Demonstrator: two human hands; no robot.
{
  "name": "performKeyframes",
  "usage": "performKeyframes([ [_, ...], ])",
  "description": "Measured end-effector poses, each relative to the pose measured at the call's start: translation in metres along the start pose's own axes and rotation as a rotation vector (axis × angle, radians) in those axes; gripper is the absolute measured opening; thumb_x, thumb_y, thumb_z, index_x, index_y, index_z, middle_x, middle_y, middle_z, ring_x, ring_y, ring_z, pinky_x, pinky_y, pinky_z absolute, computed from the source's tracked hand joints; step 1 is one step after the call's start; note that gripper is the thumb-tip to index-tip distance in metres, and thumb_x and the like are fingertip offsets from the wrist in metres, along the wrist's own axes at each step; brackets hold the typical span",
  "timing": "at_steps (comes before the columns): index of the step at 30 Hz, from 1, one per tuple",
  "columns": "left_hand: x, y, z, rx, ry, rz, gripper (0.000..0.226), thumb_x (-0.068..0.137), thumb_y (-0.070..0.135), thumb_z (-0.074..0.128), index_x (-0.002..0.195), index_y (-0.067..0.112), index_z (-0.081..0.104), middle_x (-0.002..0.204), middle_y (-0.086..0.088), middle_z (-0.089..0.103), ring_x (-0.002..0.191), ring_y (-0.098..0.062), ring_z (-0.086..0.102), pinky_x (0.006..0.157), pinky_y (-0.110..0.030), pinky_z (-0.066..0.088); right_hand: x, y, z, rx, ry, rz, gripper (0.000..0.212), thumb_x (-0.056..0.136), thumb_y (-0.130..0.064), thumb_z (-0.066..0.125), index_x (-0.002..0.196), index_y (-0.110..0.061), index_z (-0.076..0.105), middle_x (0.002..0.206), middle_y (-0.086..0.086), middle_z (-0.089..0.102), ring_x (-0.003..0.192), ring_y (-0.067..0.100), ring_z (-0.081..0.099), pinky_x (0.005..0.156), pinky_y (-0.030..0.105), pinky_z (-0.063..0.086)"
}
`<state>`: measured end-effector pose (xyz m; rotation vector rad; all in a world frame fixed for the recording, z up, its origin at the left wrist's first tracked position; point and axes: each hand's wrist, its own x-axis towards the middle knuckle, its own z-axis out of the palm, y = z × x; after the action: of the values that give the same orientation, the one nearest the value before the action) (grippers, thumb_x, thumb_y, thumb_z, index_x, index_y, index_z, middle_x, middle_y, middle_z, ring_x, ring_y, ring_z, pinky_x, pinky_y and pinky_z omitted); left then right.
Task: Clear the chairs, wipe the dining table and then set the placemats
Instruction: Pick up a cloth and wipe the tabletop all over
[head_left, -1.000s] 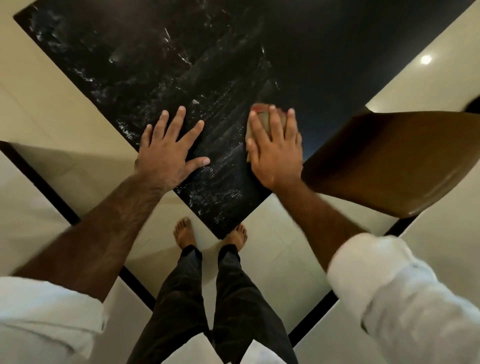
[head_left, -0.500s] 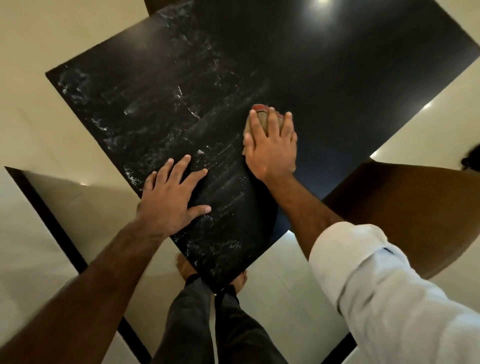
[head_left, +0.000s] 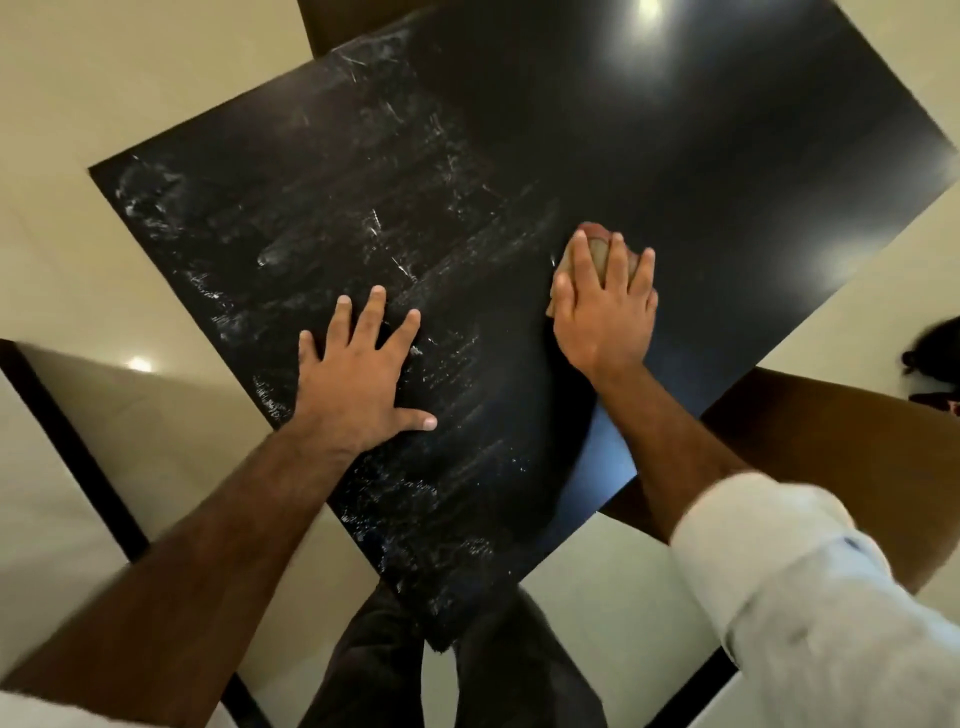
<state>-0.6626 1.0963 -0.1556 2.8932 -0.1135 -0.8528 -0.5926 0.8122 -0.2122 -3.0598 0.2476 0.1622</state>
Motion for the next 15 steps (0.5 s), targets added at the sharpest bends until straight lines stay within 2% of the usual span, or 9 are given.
performKeyframes([
  [4, 0.002, -0.003, 0.003, -0.021, -0.009, 0.011, 0.139, 0.073, 0.086, 0.079, 0.172, 0.047, -0.009, 0.181, 0.004, -0.029, 0.169, -0.036, -0.02, 0.132, -0.074, 0.01, 0.048, -0.059, 0.006, -0.008, 0.061, -0.106, 0.063, 0.11, -0.057, 0.033, 0.17, -0.038, 0.034, 0.177, 0.011, 0.032, 0.162, 0.052, 0.022, 0.121, 0.067, 0.037],
  [7, 0.0, 0.0, 0.004, -0.024, -0.023, 0.0, 0.139, 0.073, 0.087, 0.078, 0.171, 0.049, -0.013, 0.179, 0.005, -0.032, 0.169, -0.035, -0.022, 0.132, -0.074, 0.009, 0.017, -0.068, 0.007, -0.018, 0.064, -0.269, 0.062, 0.112, -0.056, 0.033, 0.171, -0.04, 0.031, 0.179, 0.01, 0.029, 0.164, 0.049, 0.019, 0.122, 0.063, 0.036],
  [10, 0.002, 0.001, 0.0, -0.034, -0.035, 0.001, 0.139, 0.074, 0.087, 0.077, 0.171, 0.049, -0.014, 0.179, 0.006, -0.034, 0.168, -0.034, -0.023, 0.133, -0.073, 0.008, -0.037, -0.042, 0.004, -0.013, -0.032, -0.396, 0.063, 0.113, -0.058, 0.031, 0.173, -0.042, 0.023, 0.182, 0.006, 0.018, 0.167, 0.045, 0.009, 0.125, 0.06, 0.031],
  [13, 0.001, 0.0, -0.001, -0.038, -0.024, -0.005, 0.139, 0.074, 0.087, 0.076, 0.171, 0.049, -0.015, 0.178, 0.006, -0.035, 0.168, -0.033, -0.024, 0.133, -0.072, 0.008, -0.061, -0.005, -0.003, -0.008, -0.127, -0.376, 0.065, 0.113, -0.061, 0.03, 0.174, -0.045, 0.012, 0.184, 0.003, 0.008, 0.169, 0.042, 0.001, 0.126, 0.063, 0.03],
  [15, 0.002, -0.001, 0.0, -0.038, -0.019, -0.004, 0.138, 0.074, 0.088, 0.075, 0.171, 0.049, -0.016, 0.178, 0.006, -0.037, 0.168, -0.032, -0.025, 0.134, -0.072, 0.007, -0.036, 0.009, -0.005, -0.022, -0.104, -0.295, 0.065, 0.113, -0.061, 0.03, 0.174, -0.045, 0.014, 0.184, 0.005, 0.011, 0.168, 0.044, 0.004, 0.123, 0.065, 0.033],
])
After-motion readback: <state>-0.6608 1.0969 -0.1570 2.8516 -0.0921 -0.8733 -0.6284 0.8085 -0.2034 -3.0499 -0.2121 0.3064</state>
